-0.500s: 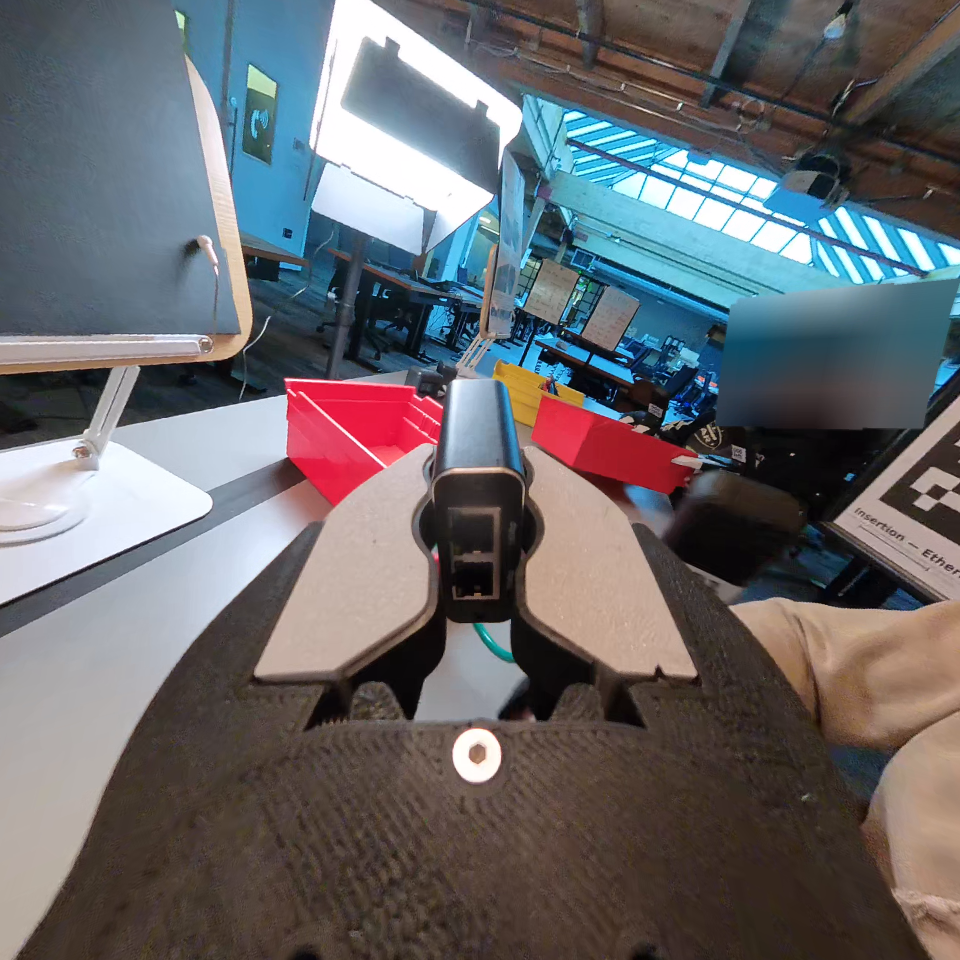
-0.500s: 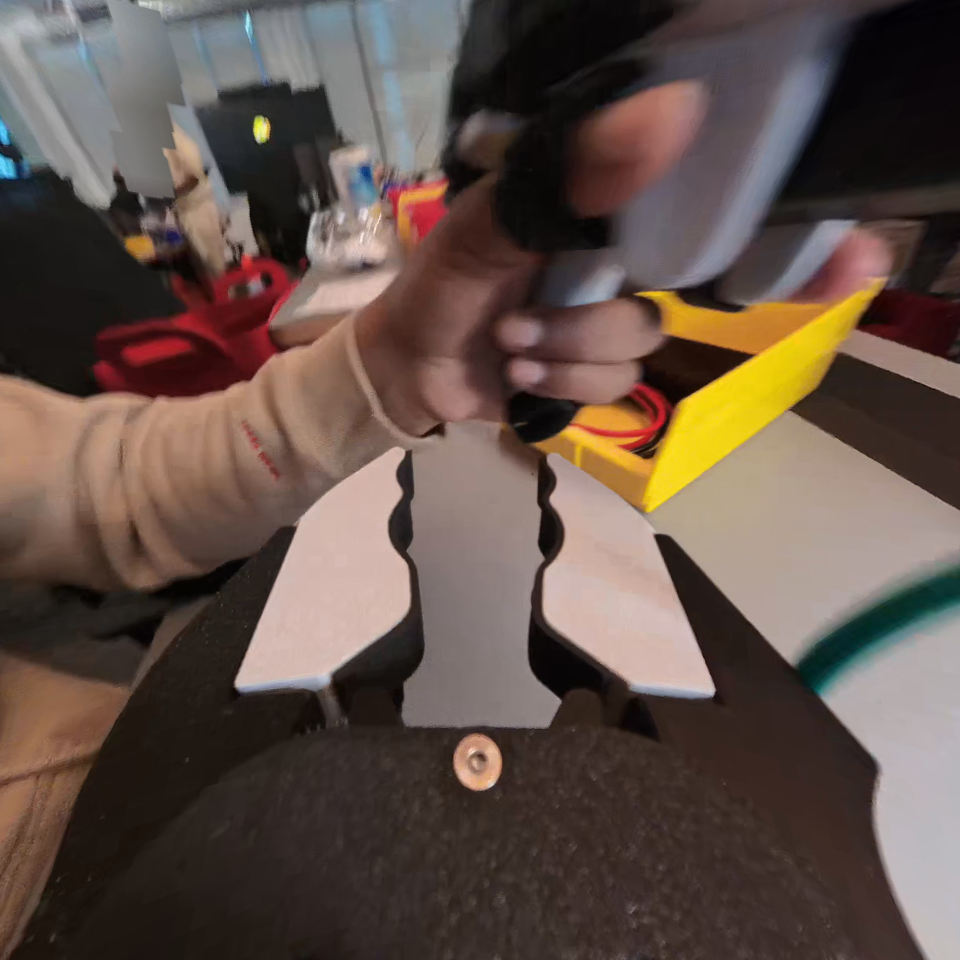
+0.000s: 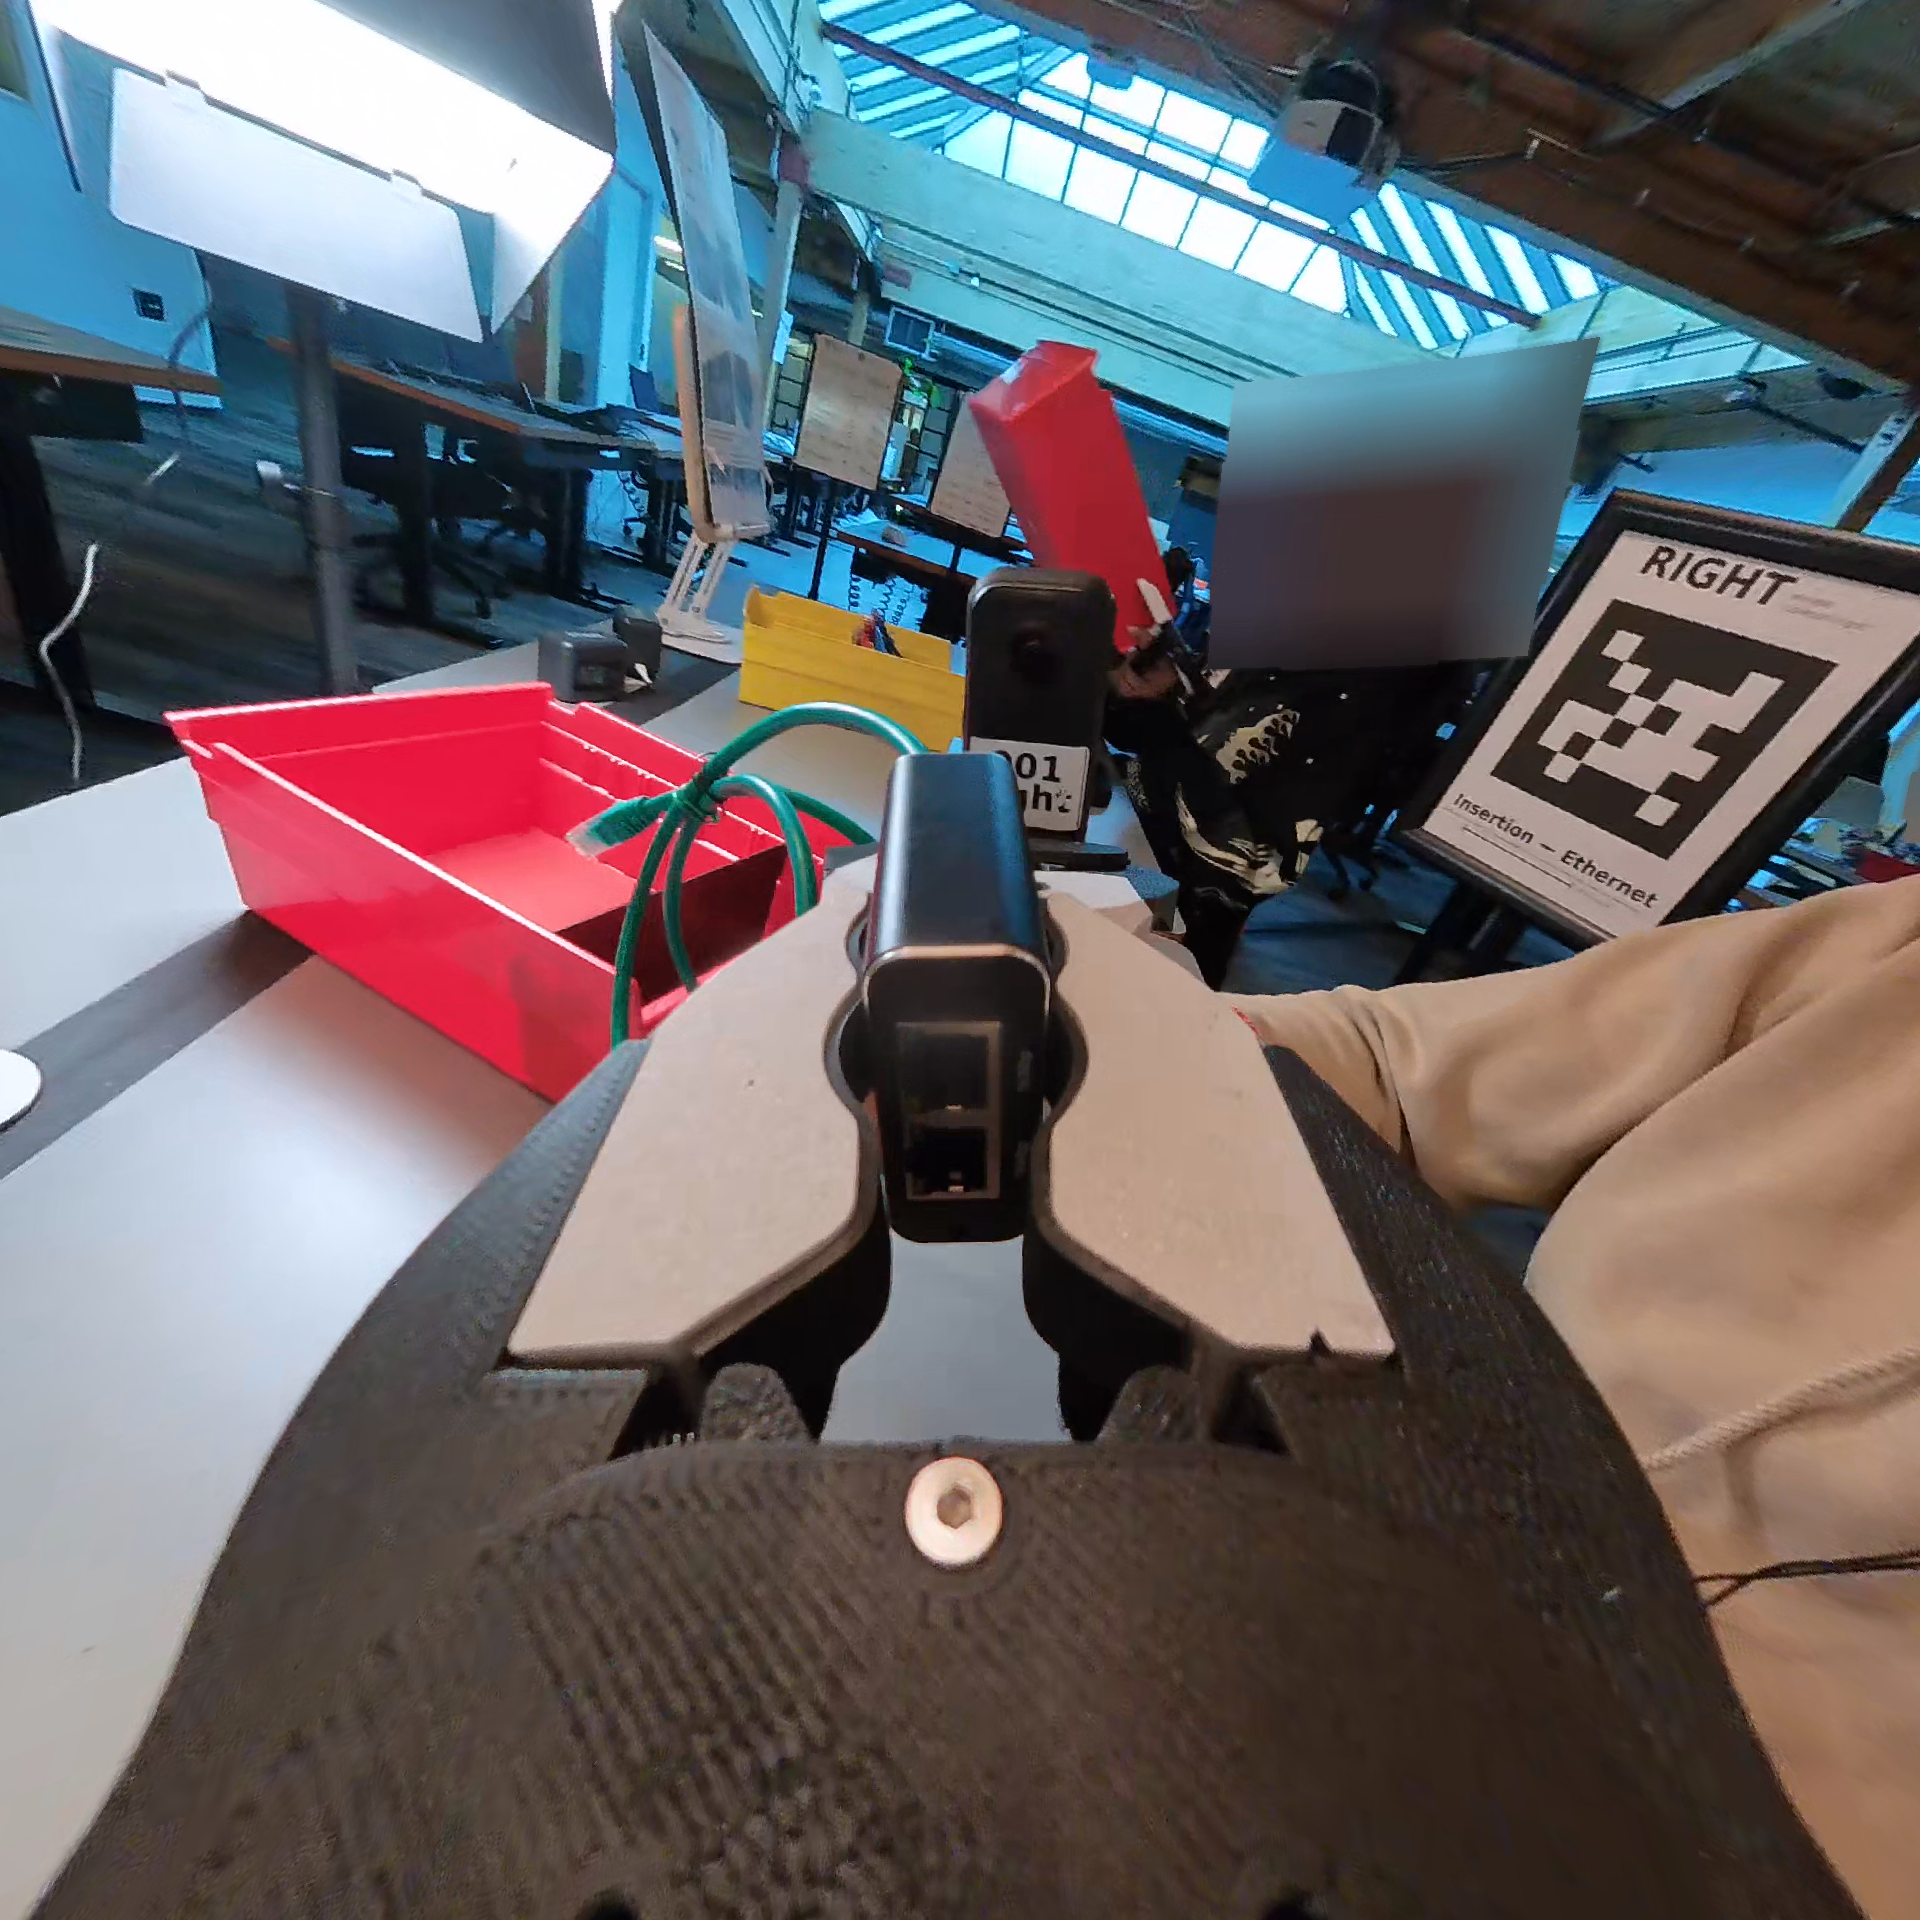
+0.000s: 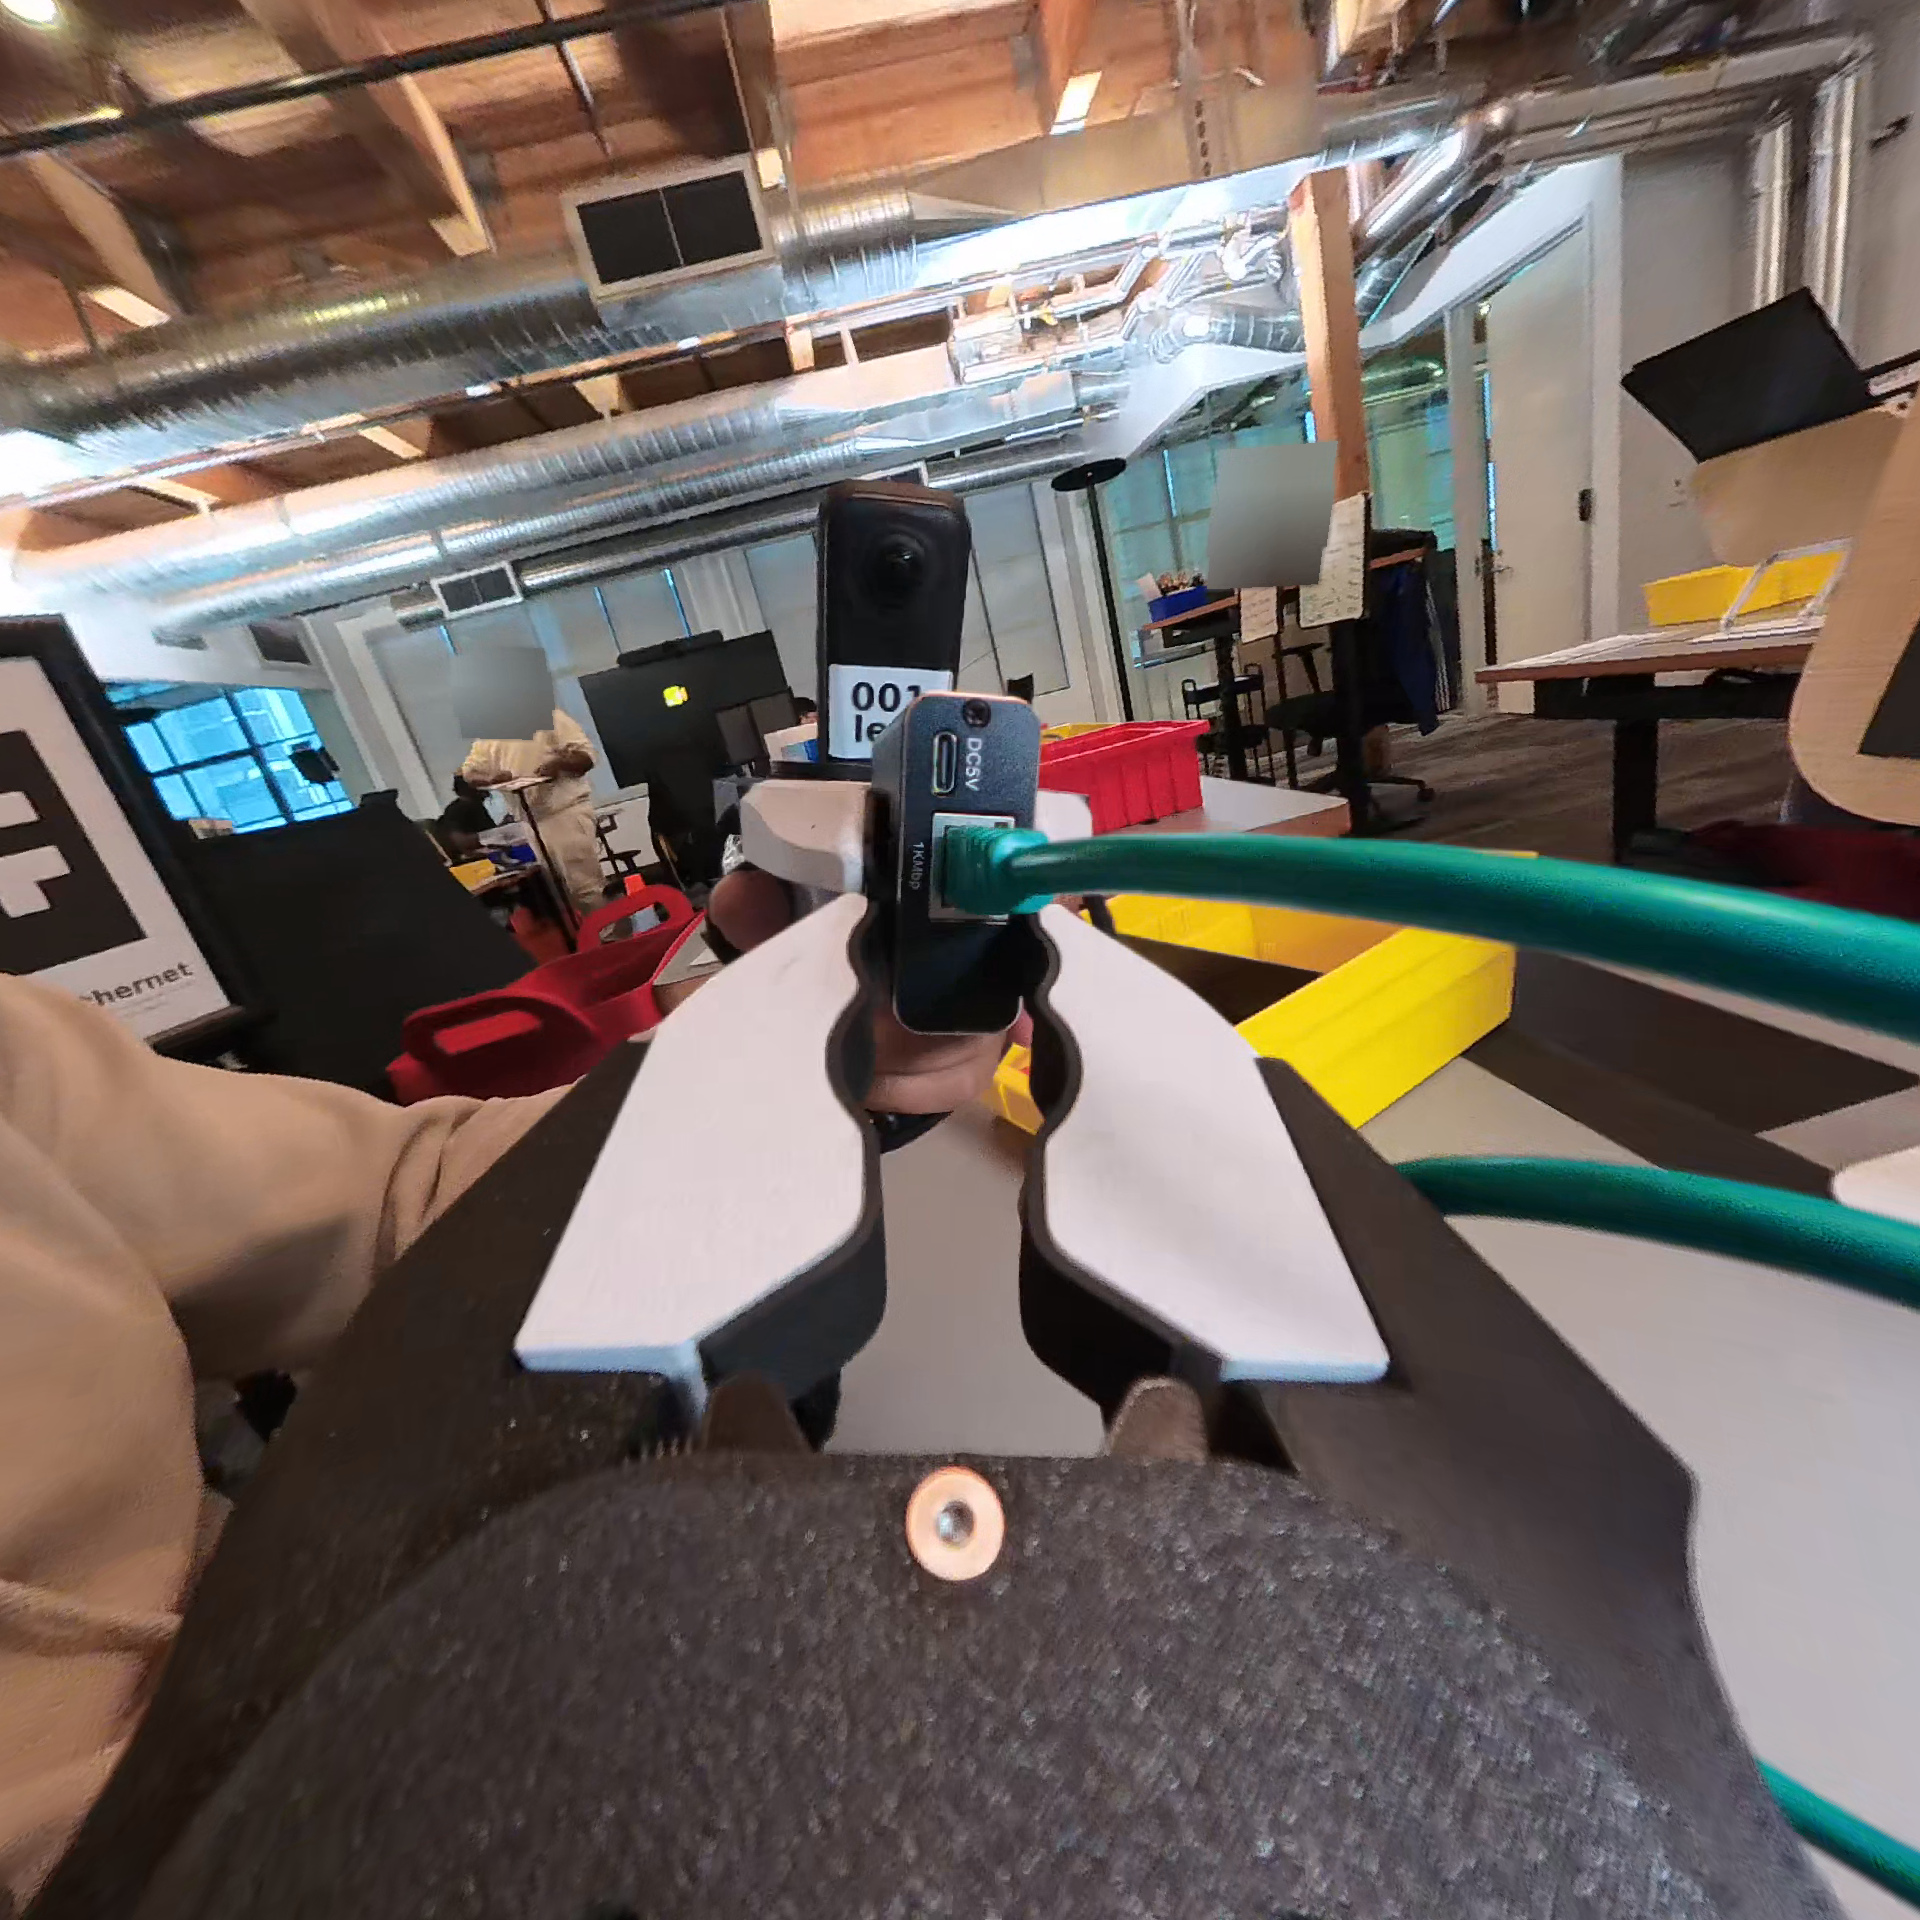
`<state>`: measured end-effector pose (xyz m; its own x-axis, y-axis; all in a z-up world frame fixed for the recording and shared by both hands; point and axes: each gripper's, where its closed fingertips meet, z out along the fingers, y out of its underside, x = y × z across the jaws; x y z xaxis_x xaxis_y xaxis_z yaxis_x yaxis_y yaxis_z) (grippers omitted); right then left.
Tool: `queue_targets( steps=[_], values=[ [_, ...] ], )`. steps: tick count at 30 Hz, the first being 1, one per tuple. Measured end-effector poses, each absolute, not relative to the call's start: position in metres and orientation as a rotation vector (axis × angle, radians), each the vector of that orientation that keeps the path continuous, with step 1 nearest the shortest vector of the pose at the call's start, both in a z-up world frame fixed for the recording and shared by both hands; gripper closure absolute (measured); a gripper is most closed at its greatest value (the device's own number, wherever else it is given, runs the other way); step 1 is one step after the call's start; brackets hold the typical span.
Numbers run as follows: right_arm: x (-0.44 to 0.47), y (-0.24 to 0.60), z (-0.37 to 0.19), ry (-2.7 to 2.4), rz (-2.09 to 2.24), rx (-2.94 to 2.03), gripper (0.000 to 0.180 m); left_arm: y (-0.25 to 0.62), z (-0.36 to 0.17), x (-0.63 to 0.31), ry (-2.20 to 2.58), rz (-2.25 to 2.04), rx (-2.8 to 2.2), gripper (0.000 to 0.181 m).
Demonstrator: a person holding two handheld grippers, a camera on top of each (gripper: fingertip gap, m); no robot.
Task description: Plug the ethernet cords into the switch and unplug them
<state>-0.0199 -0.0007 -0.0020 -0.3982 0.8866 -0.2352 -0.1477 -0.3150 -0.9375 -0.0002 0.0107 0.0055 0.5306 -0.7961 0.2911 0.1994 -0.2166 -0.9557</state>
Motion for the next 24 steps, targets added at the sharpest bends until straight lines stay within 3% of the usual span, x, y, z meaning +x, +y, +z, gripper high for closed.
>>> queue_targets(
  steps=[17, 24],
  values=[
    [-0.003, -0.005, 0.015, -1.325, 1.562, -0.929, 0.155, -0.009, 0.017, -0.007, 0.689, -0.906, -1.478, 0.156],
    [0.0, -0.022, 0.015, -1.424, 1.57, -0.881, 0.154, -0.017, -0.003, 0.018, 0.844, -0.931, -1.517, 0.156]
  ],
)
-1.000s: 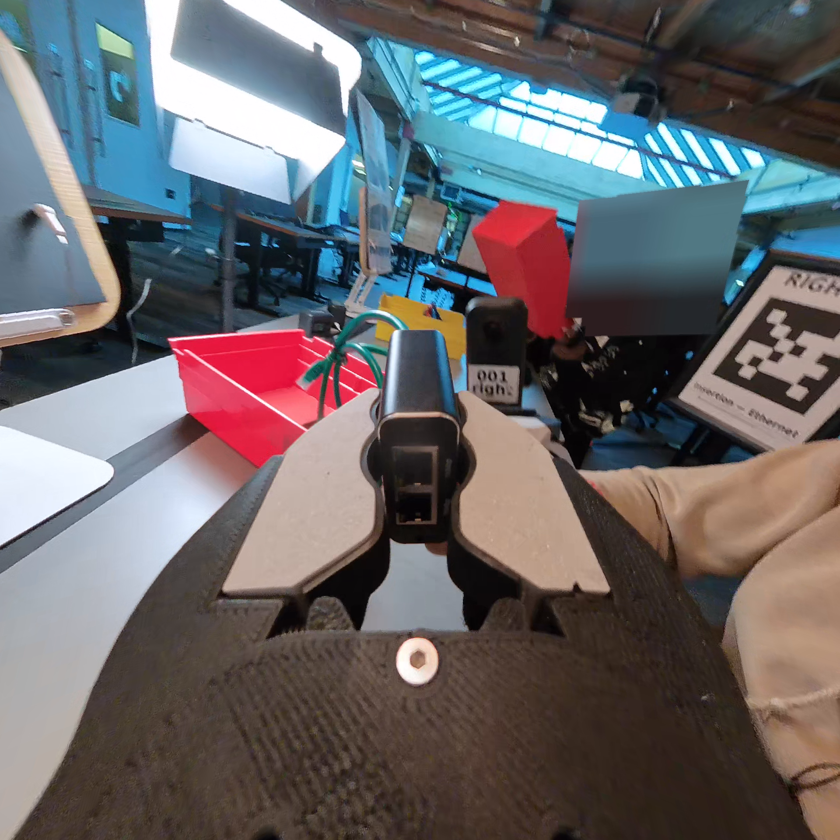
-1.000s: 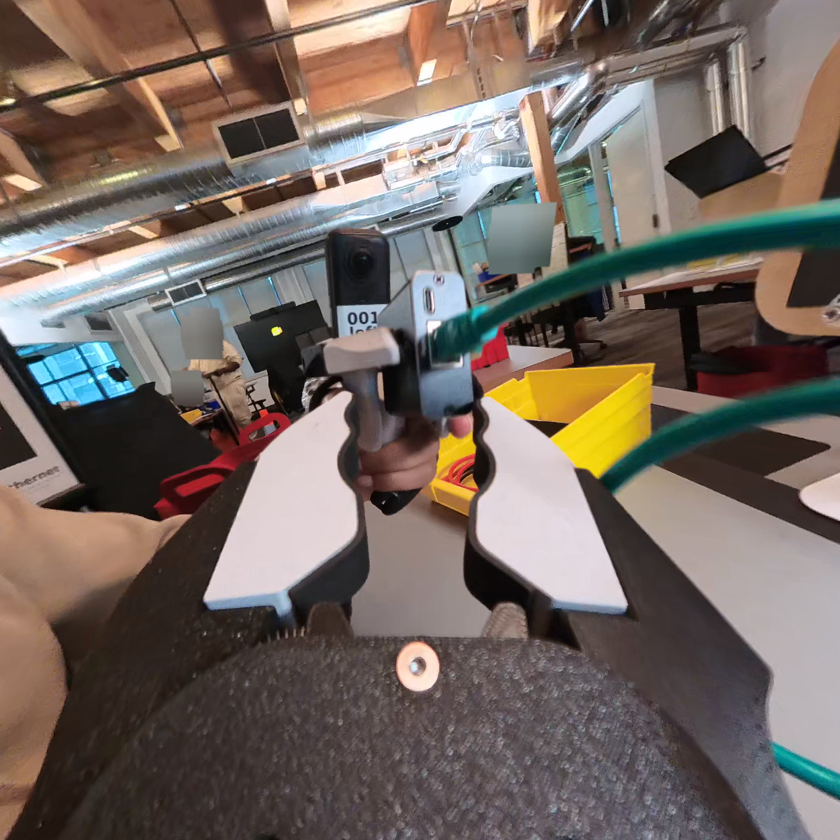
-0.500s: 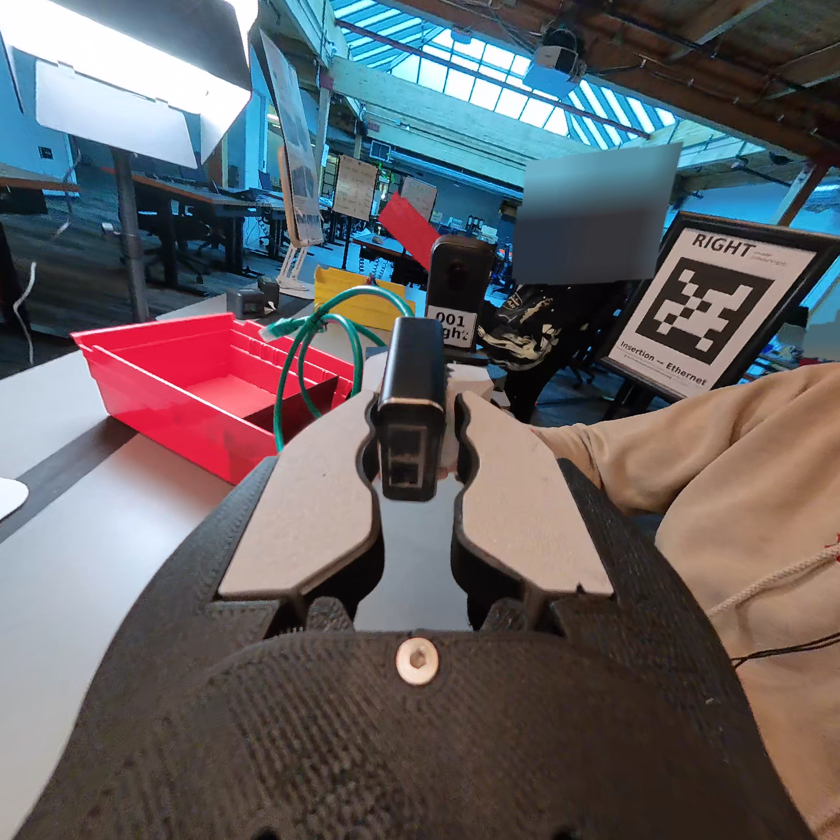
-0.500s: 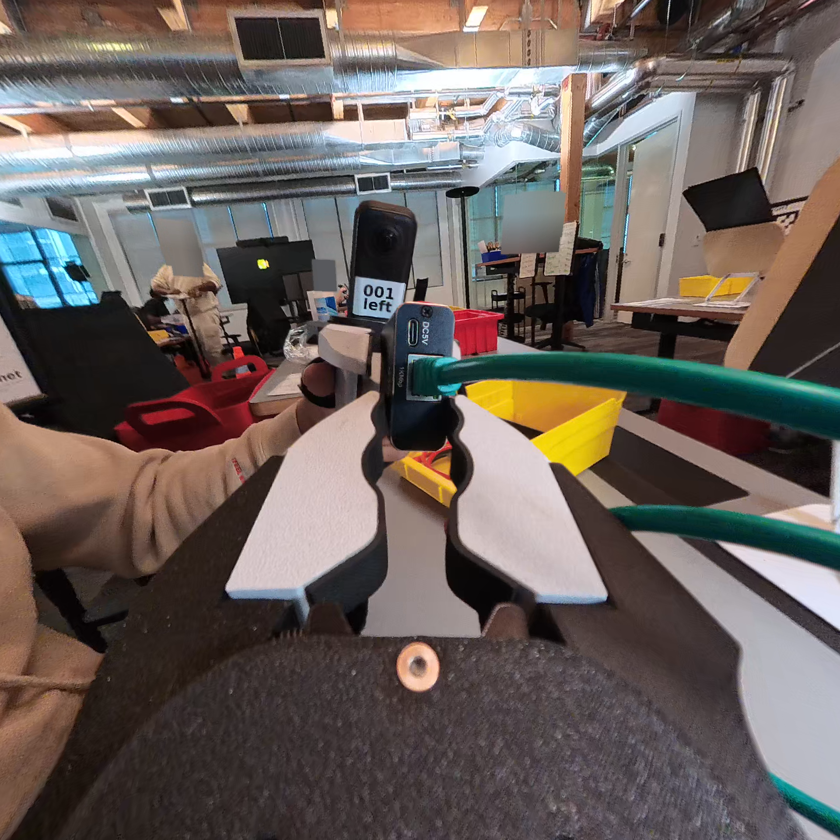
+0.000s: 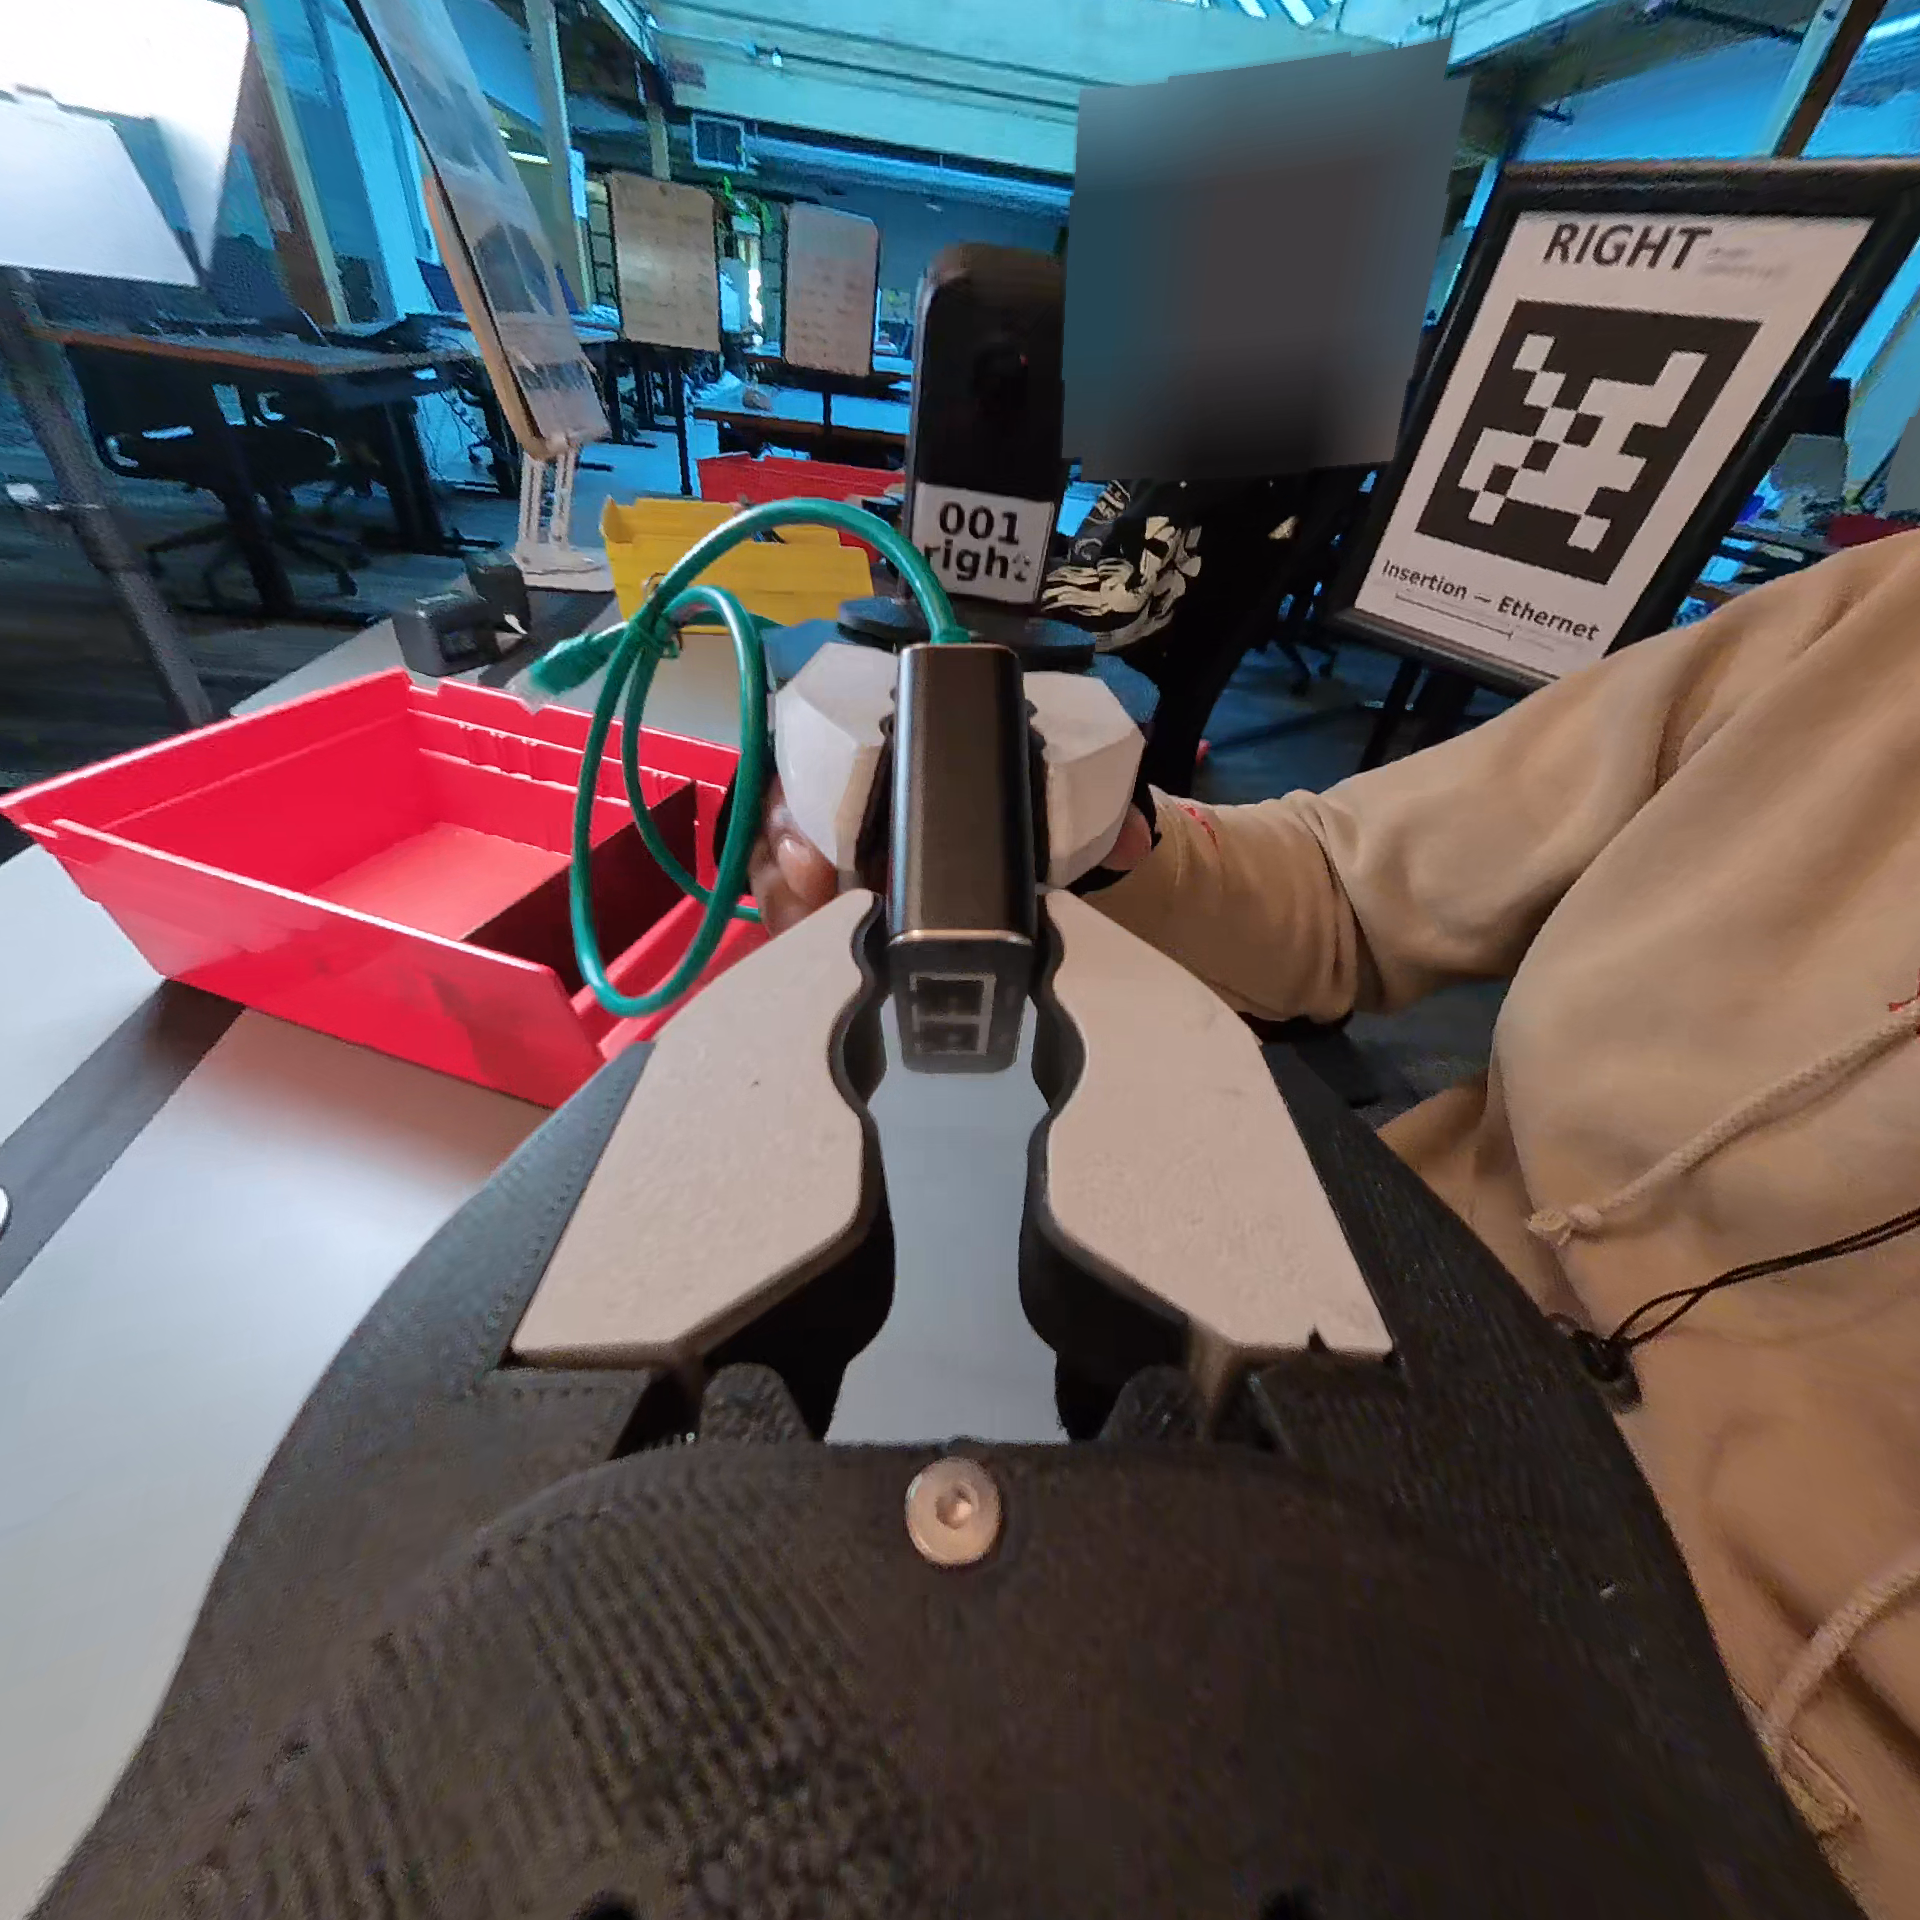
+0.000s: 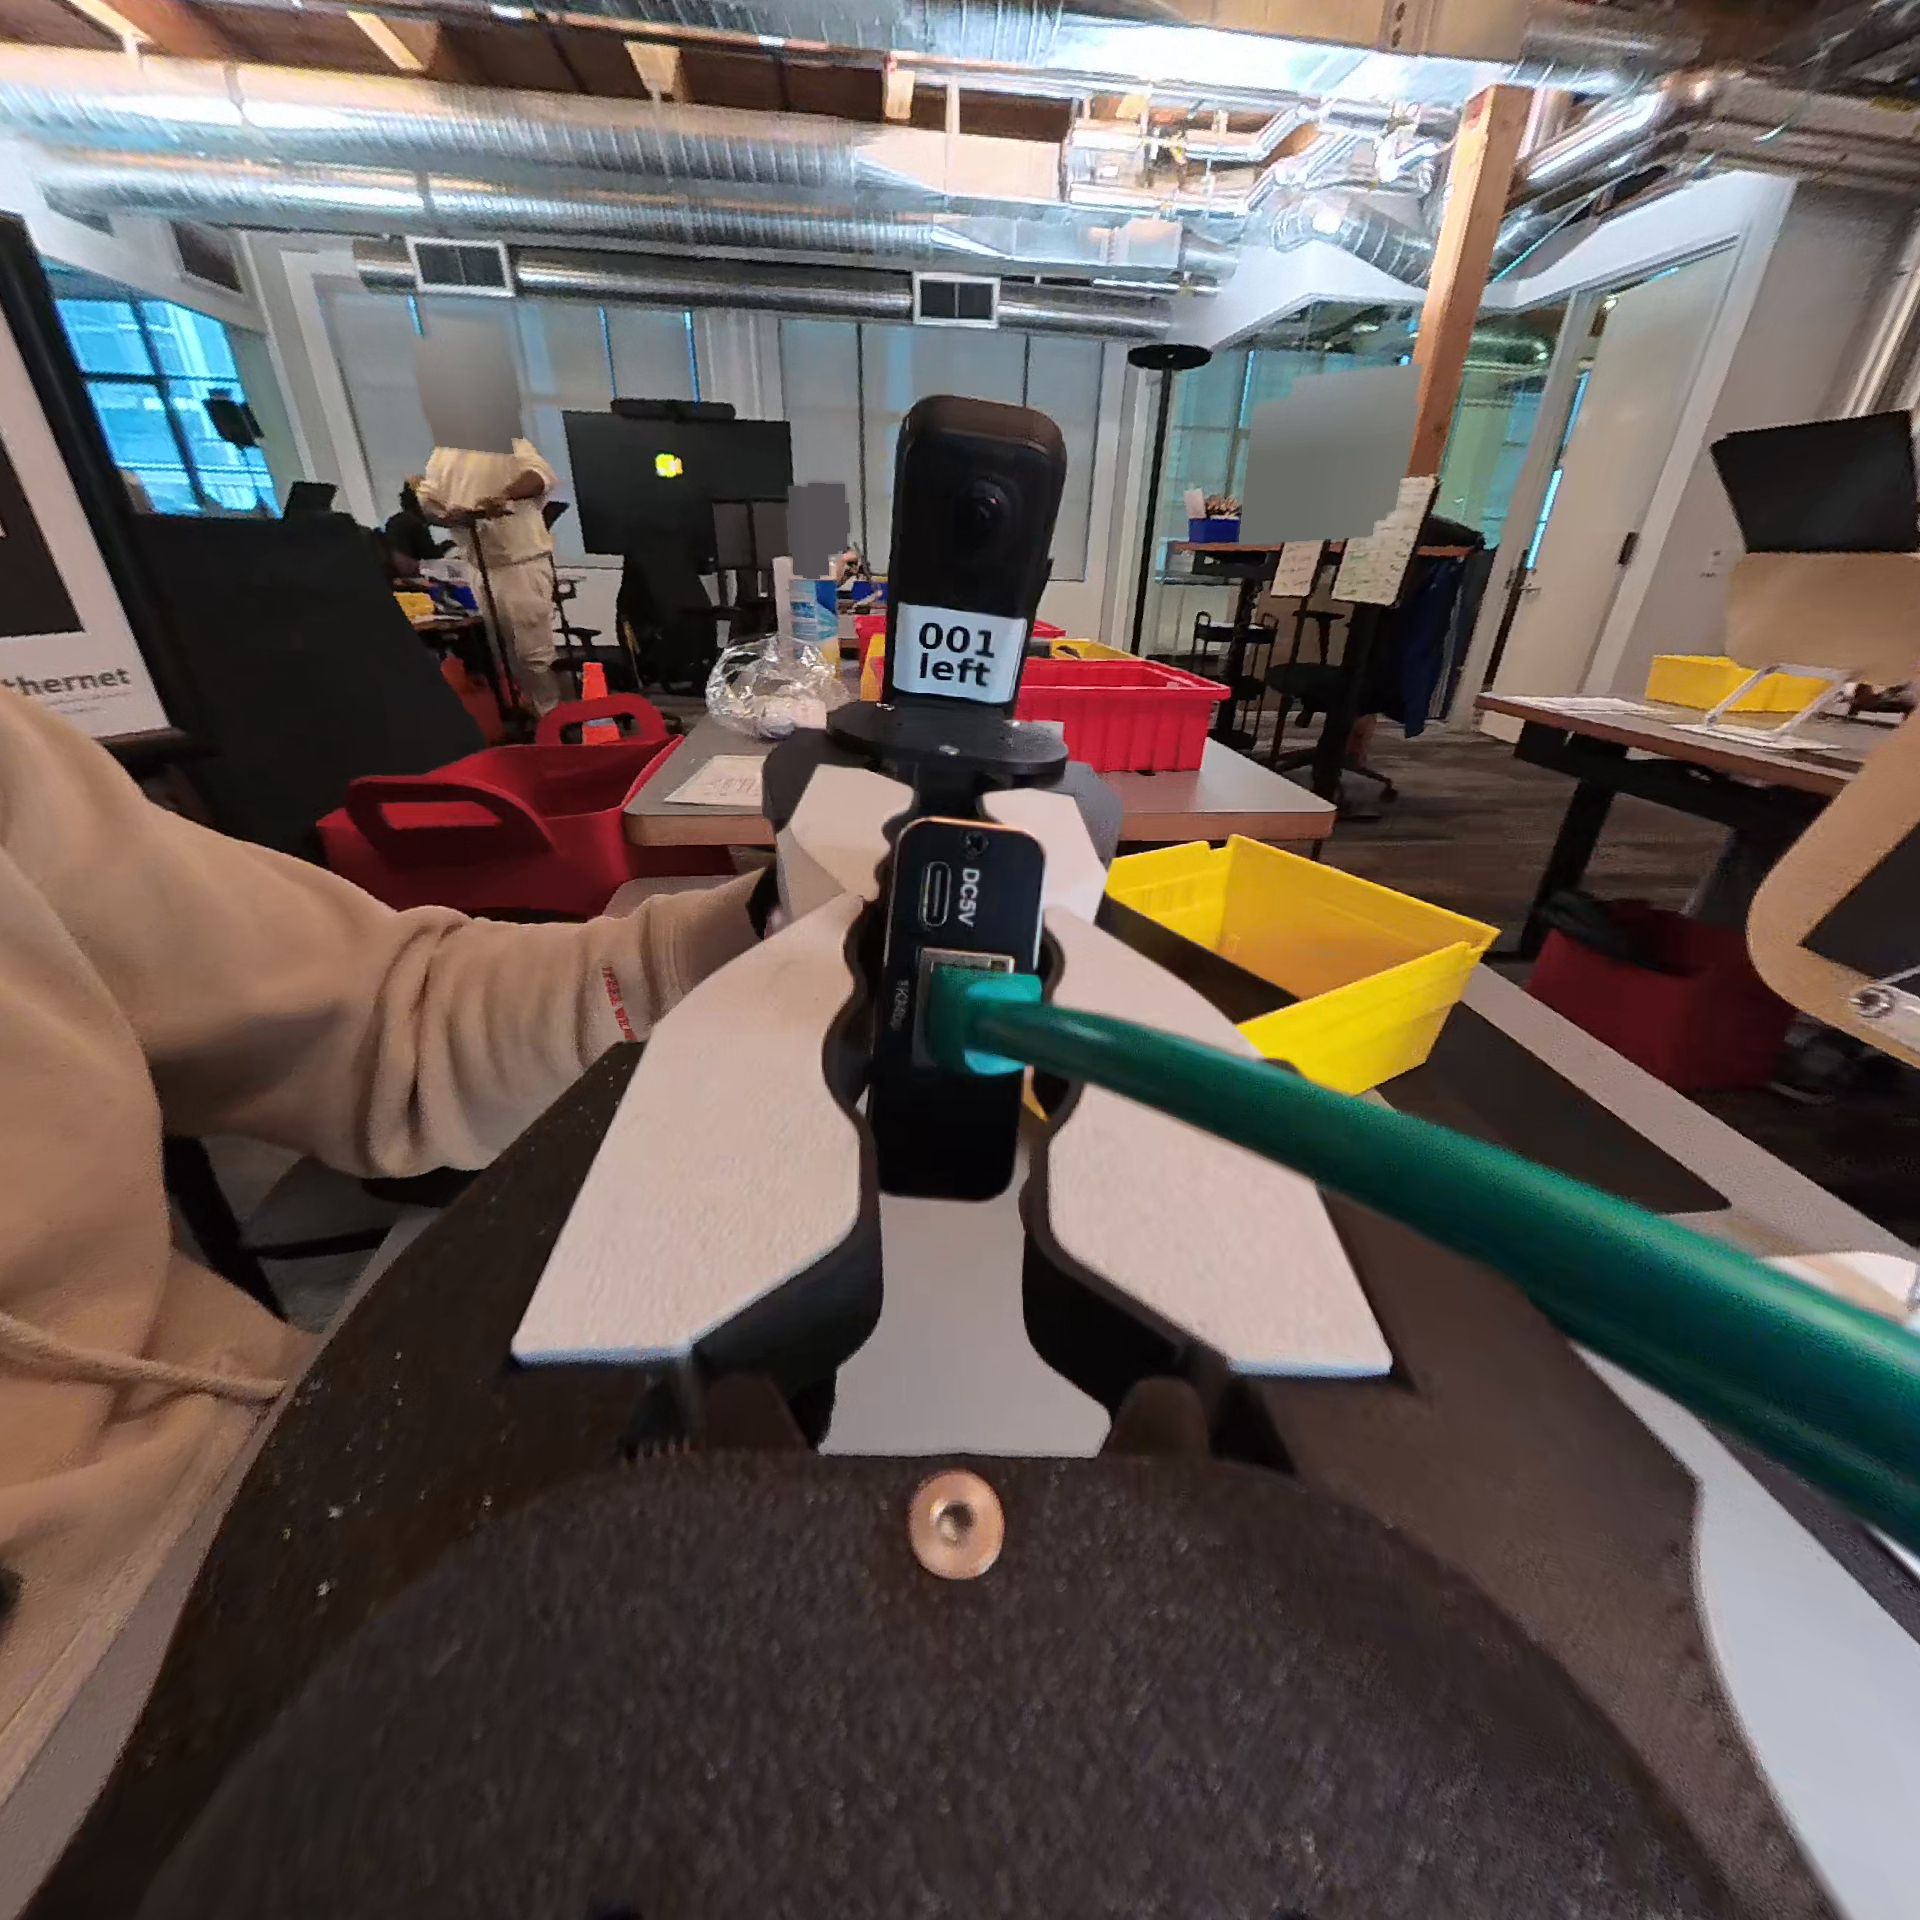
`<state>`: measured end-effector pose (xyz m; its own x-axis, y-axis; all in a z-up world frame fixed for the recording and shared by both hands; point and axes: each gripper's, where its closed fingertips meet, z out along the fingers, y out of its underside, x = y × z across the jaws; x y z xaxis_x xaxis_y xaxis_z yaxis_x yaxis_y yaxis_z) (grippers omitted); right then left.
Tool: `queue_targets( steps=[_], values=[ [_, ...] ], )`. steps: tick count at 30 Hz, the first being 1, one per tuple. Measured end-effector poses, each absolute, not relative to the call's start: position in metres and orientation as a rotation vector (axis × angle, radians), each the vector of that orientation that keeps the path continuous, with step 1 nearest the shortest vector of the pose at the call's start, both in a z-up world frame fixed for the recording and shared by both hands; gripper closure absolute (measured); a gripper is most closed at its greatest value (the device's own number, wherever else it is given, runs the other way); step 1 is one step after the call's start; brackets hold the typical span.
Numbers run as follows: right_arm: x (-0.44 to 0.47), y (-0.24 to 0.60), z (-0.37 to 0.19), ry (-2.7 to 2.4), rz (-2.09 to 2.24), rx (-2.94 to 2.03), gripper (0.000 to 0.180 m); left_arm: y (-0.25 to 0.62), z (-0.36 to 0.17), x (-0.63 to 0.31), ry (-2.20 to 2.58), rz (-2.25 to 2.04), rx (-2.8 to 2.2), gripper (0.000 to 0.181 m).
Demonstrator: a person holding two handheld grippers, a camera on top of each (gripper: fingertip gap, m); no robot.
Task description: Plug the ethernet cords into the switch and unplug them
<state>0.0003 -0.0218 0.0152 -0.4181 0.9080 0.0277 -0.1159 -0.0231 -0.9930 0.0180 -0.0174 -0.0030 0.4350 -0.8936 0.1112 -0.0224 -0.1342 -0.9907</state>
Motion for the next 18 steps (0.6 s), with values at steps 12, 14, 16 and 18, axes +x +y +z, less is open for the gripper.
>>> queue_targets(
  steps=[12, 14, 16, 18],
  values=[
    [0.005, -0.011, 0.02, -1.385, 1.672, -0.936, 0.156, -0.015, 0.021, -0.038, 0.715, -0.667, -1.569, 0.143],
    [0.009, -0.009, 0.025, -1.355, 1.753, -0.94, 0.156, -0.01, 0.025, -0.085, 0.591, -0.483, -1.63, 0.143],
    [0.011, -0.008, 0.028, -1.333, 1.805, -0.934, 0.156, -0.009, 0.016, -0.138, 0.458, -0.32, -1.734, 0.144],
    [0.011, -0.009, 0.028, -1.333, 1.829, -0.929, 0.156, -0.011, -0.006, -0.187, 0.34, -0.196, -1.875, 0.144]
  ],
)
